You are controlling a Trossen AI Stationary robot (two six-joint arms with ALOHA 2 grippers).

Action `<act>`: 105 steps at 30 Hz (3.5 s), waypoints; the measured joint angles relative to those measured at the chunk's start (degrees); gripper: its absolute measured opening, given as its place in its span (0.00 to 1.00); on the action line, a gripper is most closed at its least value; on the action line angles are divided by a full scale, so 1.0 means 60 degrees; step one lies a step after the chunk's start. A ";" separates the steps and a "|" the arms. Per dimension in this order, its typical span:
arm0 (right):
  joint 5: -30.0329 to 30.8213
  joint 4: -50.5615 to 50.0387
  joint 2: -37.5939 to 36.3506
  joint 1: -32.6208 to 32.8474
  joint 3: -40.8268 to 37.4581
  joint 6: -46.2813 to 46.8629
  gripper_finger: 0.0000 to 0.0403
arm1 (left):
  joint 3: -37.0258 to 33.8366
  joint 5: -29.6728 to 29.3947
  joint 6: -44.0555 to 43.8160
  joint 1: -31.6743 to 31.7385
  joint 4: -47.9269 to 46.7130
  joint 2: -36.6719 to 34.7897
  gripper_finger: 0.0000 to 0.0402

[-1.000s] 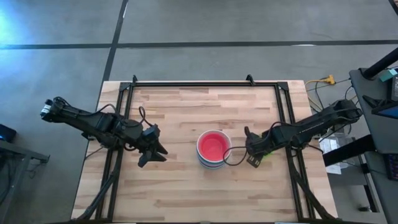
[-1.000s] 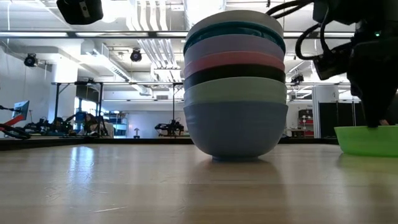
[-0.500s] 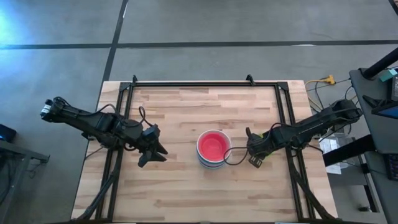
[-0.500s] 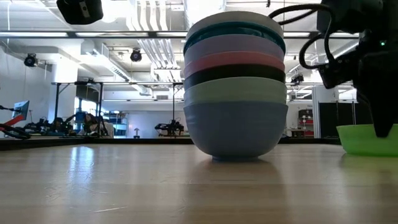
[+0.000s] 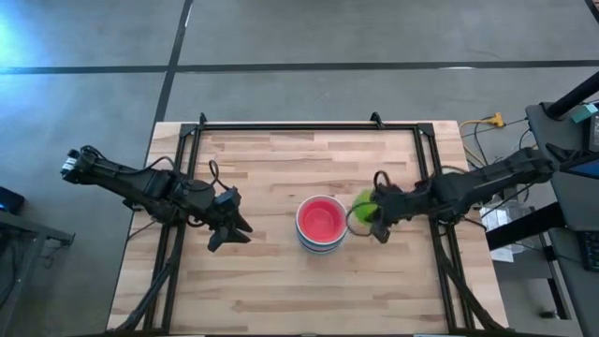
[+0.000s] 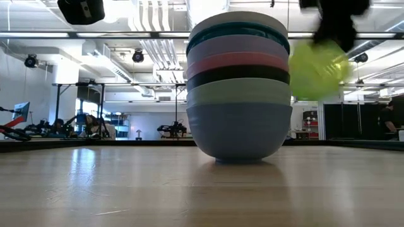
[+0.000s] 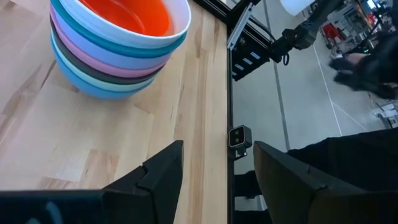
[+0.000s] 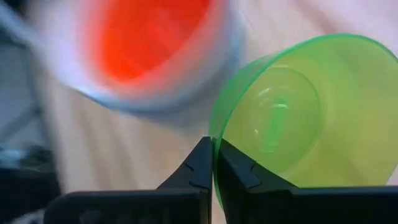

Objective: Nest bowls inside each other
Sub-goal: Stack the green bowl on top of the red bowl

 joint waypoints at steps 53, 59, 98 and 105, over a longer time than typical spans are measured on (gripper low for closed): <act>-0.0484 -0.8102 1.0070 0.0228 1.3836 -0.4493 0.15 | -0.0652 0.0868 0.1058 0.0000 -0.0005 -0.0015 0.44; -0.0414 -0.8100 0.9956 0.0082 1.3851 -0.4372 0.21 | -0.0652 0.0892 0.1567 0.0000 -0.0004 -0.0018 0.44; -0.0984 -0.8062 0.9756 0.0189 1.3573 -0.3805 0.27 | -0.0648 0.0991 0.1812 0.0004 -0.0003 -0.0025 0.44; 0.2338 -0.7211 0.8516 0.0813 1.3431 -0.2207 0.28 | -0.0648 0.0610 0.2059 0.0011 0.1338 0.0062 0.44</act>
